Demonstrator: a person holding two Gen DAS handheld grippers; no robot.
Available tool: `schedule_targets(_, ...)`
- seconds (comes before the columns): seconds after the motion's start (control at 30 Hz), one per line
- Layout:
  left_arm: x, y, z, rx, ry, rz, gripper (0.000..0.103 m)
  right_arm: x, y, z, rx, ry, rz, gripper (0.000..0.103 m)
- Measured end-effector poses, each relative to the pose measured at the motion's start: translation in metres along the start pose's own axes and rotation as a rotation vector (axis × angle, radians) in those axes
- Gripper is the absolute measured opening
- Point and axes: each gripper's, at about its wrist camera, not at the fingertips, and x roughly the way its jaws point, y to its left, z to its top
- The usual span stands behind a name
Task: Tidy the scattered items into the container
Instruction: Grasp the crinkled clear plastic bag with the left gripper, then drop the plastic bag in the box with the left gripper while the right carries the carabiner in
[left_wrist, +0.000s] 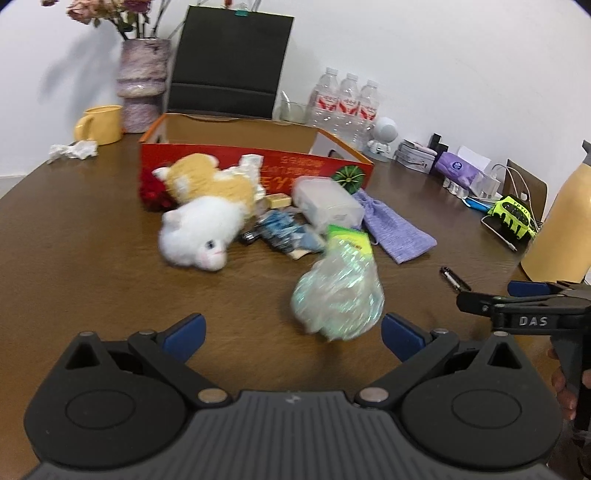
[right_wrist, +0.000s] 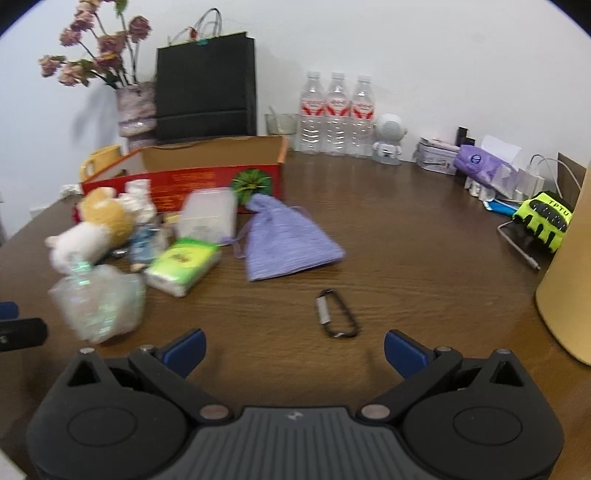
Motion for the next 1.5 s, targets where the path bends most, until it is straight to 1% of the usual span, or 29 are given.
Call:
schedule_targets(0.03, 0.006, -0.002, 0.002, 0.001, 0.003, -0.005, 0.103, 0.006, -0.004, 0.002, -0.004, 0.005, -0.006, 0.102)
schedule_targets(0.1, 0.019, -0.007, 0.008, 0.006, 0.018, -0.004, 0.103, 0.017, -0.01, 0.005, -0.005, 0.018, -0.011, 0.095)
schedule_targets(0.2, 0.035, -0.013, 0.011, 0.014, 0.046, 0.014, 0.102, 0.03, -0.018, 0.009, -0.004, 0.034, -0.005, 0.089)
schedule_targets(0.23, 0.04, -0.015, 0.012, 0.016, 0.053, 0.017, 0.1, 0.034, -0.02, 0.009, -0.004, 0.037, -0.002, 0.087)
schedule_targets(0.3, 0.045, -0.018, 0.014, 0.023, 0.058, 0.015, 0.093, 0.04, -0.024, 0.011, -0.005, 0.047, 0.009, 0.077)
schedule_targets(0.37, 0.051, -0.02, 0.016, 0.028, 0.067, 0.02, 0.086, 0.045, -0.027, 0.012, -0.005, 0.057, 0.023, 0.072)
schedule_targets(0.47, 0.057, -0.021, 0.018, 0.026, 0.079, 0.032, 0.083, 0.049, -0.031, 0.013, -0.005, 0.057, 0.052, 0.065)
schedule_targets(0.5, 0.058, -0.021, 0.018, 0.025, 0.083, 0.036, 0.081, 0.049, -0.032, 0.014, -0.008, 0.055, 0.056, 0.059)
schedule_targets(0.53, 0.06, -0.021, 0.018, 0.024, 0.089, 0.036, 0.075, 0.049, -0.032, 0.014, -0.013, 0.052, 0.065, 0.055)
schedule_targets(0.6, 0.062, -0.022, 0.018, 0.033, 0.085, 0.048, 0.065, 0.048, -0.03, 0.015, -0.027, 0.047, 0.08, 0.03)
schedule_targets(0.63, 0.062, -0.021, 0.019, 0.032, 0.083, 0.044, 0.057, 0.047, -0.029, 0.015, -0.03, 0.047, 0.085, 0.026)
schedule_targets(0.67, 0.063, -0.02, 0.019, 0.028, 0.081, 0.037, 0.054, 0.047, -0.028, 0.014, -0.035, 0.045, 0.088, 0.024)
schedule_targets(0.77, 0.062, -0.018, 0.02, 0.017, 0.075, 0.027, 0.05, 0.046, -0.028, 0.013, -0.033, 0.036, 0.088, 0.024)
schedule_targets(0.97, 0.058, -0.016, 0.021, 0.018, 0.054, 0.017, 0.05, 0.044, -0.028, 0.012, -0.02, 0.028, 0.103, 0.024)
schedule_targets(1.13, 0.05, -0.012, 0.027, 0.011, 0.024, -0.021, 0.05, 0.035, -0.024, 0.02, -0.02, -0.007, 0.116, 0.024)
schedule_targets(1.23, 0.043, -0.006, 0.038, 0.001, -0.008, -0.056, 0.05, 0.028, -0.017, 0.035, -0.036, -0.05, 0.139, 0.024)
schedule_targets(1.3, 0.038, -0.001, 0.05, 0.0, -0.043, -0.071, 0.05, 0.026, -0.01, 0.052, -0.044, -0.087, 0.16, 0.024)
schedule_targets(1.37, 0.034, 0.007, 0.066, 0.004, -0.093, -0.057, 0.05, 0.025, -0.001, 0.071, -0.05, -0.128, 0.188, 0.024)
schedule_targets(1.5, 0.034, 0.026, 0.105, -0.007, -0.173, -0.046, 0.05, 0.033, 0.022, 0.113, -0.078, -0.218, 0.212, 0.024)
